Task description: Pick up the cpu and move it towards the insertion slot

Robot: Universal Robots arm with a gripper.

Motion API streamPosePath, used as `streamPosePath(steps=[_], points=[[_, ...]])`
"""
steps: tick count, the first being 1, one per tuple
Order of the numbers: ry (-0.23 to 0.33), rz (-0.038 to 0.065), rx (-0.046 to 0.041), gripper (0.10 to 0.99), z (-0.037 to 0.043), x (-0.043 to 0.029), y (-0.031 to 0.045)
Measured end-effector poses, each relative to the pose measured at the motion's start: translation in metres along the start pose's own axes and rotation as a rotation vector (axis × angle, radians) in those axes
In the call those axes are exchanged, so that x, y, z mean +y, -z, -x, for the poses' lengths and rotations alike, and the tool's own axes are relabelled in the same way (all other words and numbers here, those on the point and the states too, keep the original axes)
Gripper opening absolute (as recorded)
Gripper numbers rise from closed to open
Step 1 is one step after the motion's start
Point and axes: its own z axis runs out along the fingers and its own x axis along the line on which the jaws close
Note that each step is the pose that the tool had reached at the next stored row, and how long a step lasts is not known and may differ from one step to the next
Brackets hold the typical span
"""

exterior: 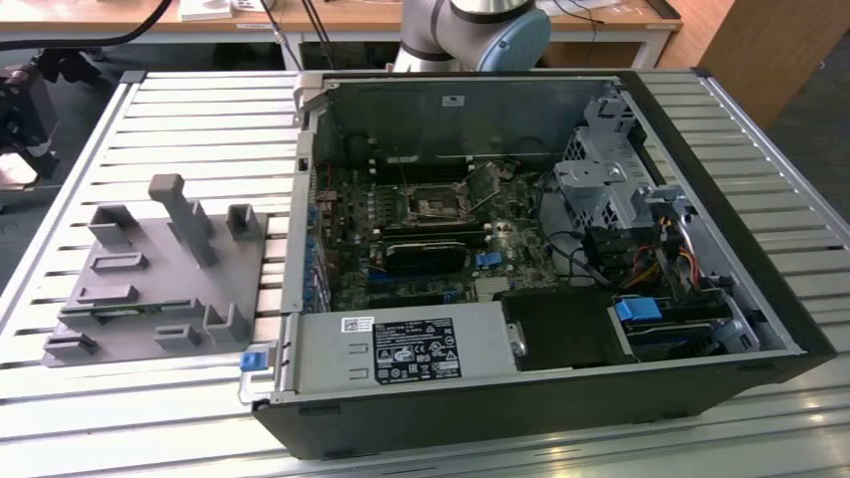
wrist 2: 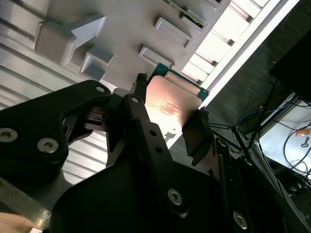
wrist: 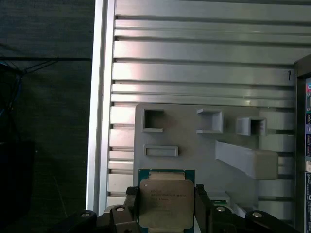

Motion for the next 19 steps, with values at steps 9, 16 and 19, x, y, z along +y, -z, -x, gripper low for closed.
streamPosePath(steps=[9, 16, 19], points=[[0.0, -0.001, 0.0004, 0.545, 0.0, 0.0004, 0.0048], [0.0, -0.001, 0.0003, 0.545, 0.0, 0.0006, 0.0085], [0.0, -0.001, 0.0003, 0.545, 0.0, 0.0007, 0.0104]])
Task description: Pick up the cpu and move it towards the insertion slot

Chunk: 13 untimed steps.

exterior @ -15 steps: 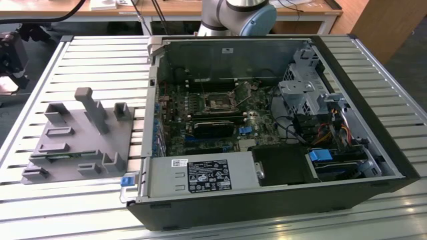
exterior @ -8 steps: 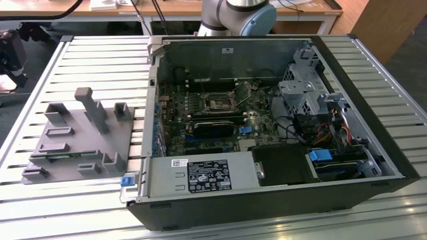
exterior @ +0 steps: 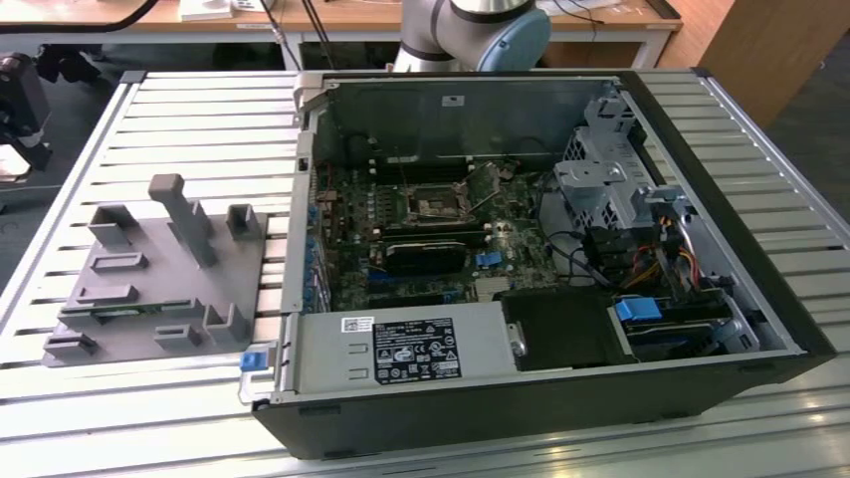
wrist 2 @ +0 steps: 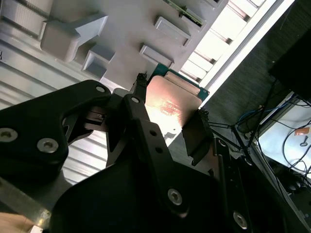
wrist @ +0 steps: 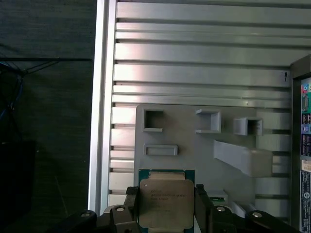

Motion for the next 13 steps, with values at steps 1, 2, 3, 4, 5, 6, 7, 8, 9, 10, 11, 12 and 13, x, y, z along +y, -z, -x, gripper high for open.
streamPosePath(steps=[1, 2, 3, 4, 5, 6, 7, 8, 9, 10, 11, 12, 13], points=[[0.0, 0.0, 0.0, 0.545, 0.0, 0.0, 0.0007], [0.0, 0.0, 0.0, 0.545, 0.0, 0.0001, 0.0015], [0.0, 0.0, 0.0, 0.545, 0.0, 0.0002, 0.0023], [0.0, 0.0, 0.0, 0.545, 0.0, 0.0002, 0.003], [0.0, 0.0, 0.0, 0.545, 0.0, 0.0002, 0.0038], [0.0, 0.0, 0.0, 0.545, 0.0, 0.0003, 0.0049], [0.0, 0.0, 0.0, 0.545, 0.0, 0.0003, 0.0059], [0.0, 0.0, -0.0001, 0.545, 0.0, 0.0004, 0.0068], [0.0, 0.0, -0.0002, 0.545, -0.0001, 0.0004, 0.0075], [0.0, 0.0, -0.0002, 0.545, 0.0, 0.0004, 0.0082], [0.0, 0.0, 0.0, 0.545, 0.0, 0.0005, 0.0089], [0.0, 0.0, 0.0, 0.545, 0.0, 0.0005, 0.0095], [0.0, 0.0, 0.0, 0.545, 0.0, 0.0005, 0.0102]])
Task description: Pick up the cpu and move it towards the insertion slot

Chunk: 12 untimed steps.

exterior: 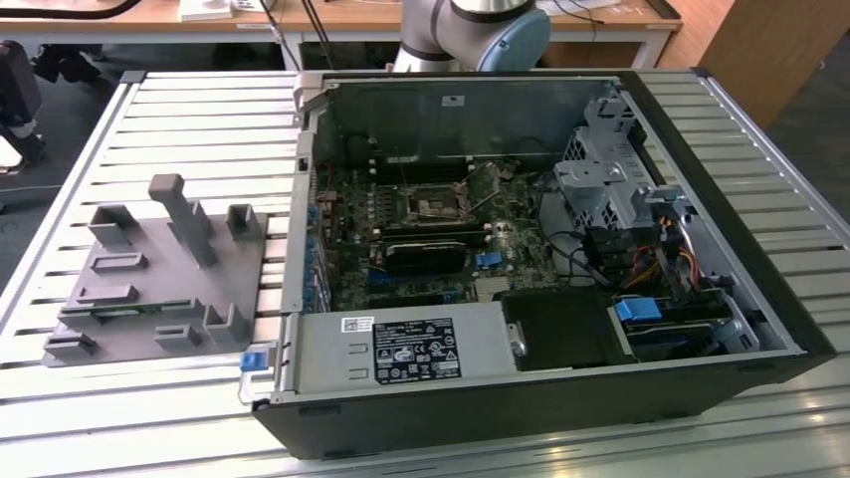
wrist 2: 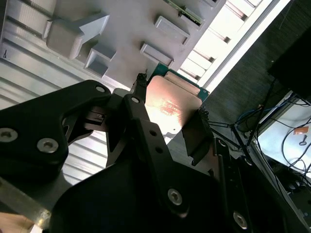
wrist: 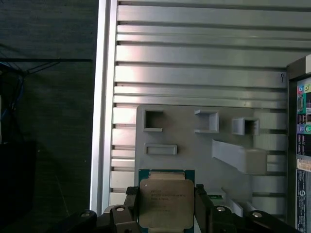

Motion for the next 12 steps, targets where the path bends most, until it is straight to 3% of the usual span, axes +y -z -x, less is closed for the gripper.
streamPosePath(steps=[12], points=[[0.0, 0.0, -0.0001, 0.545, 0.0, 0.0005, 0.0101]])
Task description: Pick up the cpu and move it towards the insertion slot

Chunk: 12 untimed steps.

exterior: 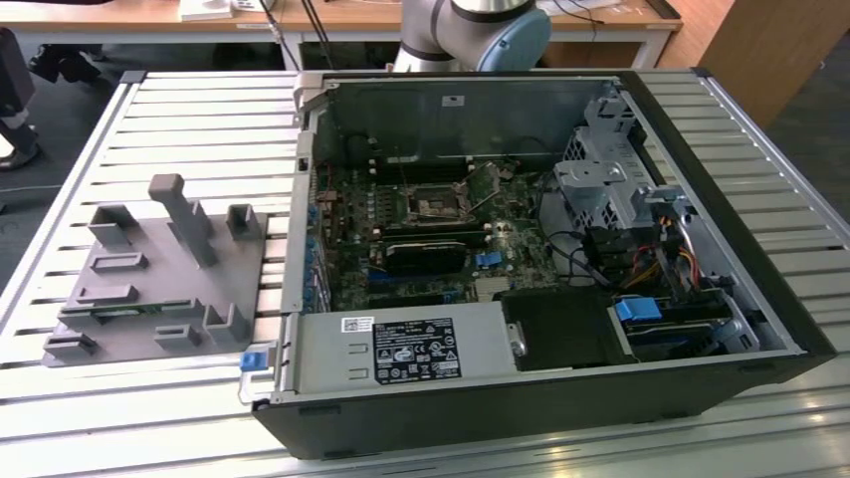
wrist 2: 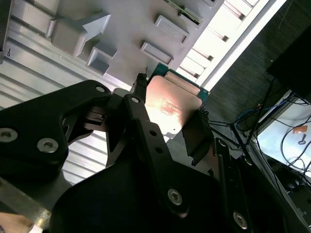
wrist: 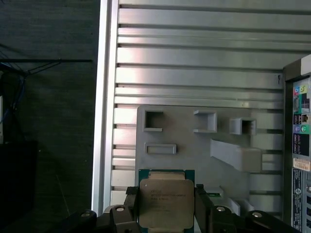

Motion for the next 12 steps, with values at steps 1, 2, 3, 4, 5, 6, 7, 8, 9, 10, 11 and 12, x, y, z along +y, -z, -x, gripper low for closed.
streamPosePath(steps=[1, 2, 3, 4, 5, 6, 7, 8, 9, 10, 11, 12], points=[[0.0, 0.0, -0.0001, 0.545, 0.0, 0.0, 0.0007], [0.0, 0.0, 0.0001, 0.545, 0.0, 0.0001, 0.0015], [0.0, 0.0, 0.0, 0.545, 0.0, 0.0001, 0.0022], [0.0, 0.0, 0.0, 0.545, 0.0, 0.0001, 0.0028], [0.0, 0.0, 0.0, 0.545, 0.0, 0.0002, 0.0035], [0.0, 0.0, 0.0001, 0.545, 0.0, 0.0002, 0.0043], [0.0, 0.0, 0.0001, 0.545, 0.0, 0.0002, 0.005], [0.0, 0.0, 0.0, 0.545, 0.0, 0.0003, 0.0056], [0.0, 0.0, 0.0, 0.545, 0.0, 0.0003, 0.0063], [0.0, 0.0, 0.0001, 0.545, 0.0, 0.0003, 0.007], [0.0, 0.0, 0.0, 0.545, 0.0, 0.0004, 0.0077], [0.0, 0.0, 0.0001, 0.545, 0.0, 0.0004, 0.0085]])
